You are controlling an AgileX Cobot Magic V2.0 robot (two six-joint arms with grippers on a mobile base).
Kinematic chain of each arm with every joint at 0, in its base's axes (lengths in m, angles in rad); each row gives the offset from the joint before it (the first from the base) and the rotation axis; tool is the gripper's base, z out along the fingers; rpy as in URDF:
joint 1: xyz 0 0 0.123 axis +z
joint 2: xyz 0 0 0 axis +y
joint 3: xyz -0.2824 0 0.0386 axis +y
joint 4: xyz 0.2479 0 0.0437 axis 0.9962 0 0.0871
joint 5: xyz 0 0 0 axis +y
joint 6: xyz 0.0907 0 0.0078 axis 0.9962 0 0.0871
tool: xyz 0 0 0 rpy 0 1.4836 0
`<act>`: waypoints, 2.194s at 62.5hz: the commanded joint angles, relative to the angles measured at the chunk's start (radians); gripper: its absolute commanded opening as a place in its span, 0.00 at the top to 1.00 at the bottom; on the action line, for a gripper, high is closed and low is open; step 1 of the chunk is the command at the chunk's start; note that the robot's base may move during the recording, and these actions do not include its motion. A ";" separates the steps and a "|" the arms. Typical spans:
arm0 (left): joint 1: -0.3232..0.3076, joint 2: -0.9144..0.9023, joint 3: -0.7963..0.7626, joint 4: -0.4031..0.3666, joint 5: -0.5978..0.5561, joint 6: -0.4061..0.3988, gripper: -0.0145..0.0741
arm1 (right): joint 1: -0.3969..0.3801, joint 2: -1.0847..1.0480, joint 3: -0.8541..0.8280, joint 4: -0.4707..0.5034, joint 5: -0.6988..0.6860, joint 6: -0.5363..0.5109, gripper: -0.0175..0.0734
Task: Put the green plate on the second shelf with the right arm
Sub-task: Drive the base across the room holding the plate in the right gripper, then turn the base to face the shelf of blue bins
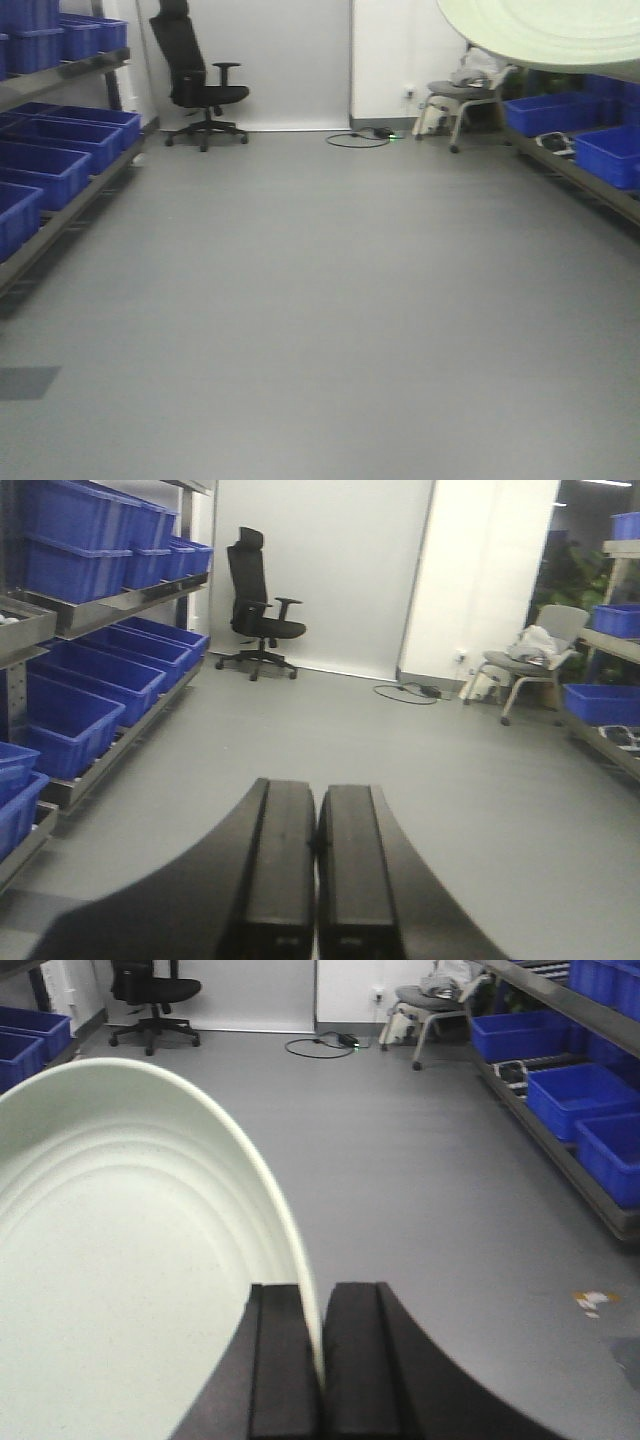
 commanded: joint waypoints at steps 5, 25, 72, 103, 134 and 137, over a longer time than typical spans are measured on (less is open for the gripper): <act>-0.004 -0.018 0.041 -0.006 -0.081 -0.003 0.69 | -0.002 -0.013 -0.031 -0.001 -0.094 0.005 0.75; -0.004 -0.018 0.041 -0.006 -0.081 -0.003 0.69 | -0.002 -0.013 -0.031 -0.001 -0.094 0.005 0.75; -0.002 -0.018 0.041 -0.006 -0.081 -0.003 0.69 | -0.002 -0.013 -0.031 -0.001 -0.094 0.005 0.75; -0.002 -0.018 0.041 -0.006 -0.081 -0.003 0.69 | -0.002 -0.013 -0.031 -0.001 -0.093 0.005 0.75; -0.002 -0.018 0.041 -0.006 -0.081 -0.003 0.69 | -0.002 -0.013 -0.031 -0.001 -0.093 0.005 0.75; -0.002 -0.018 0.041 -0.006 -0.081 -0.003 0.69 | -0.002 -0.013 -0.031 -0.001 -0.094 0.005 0.75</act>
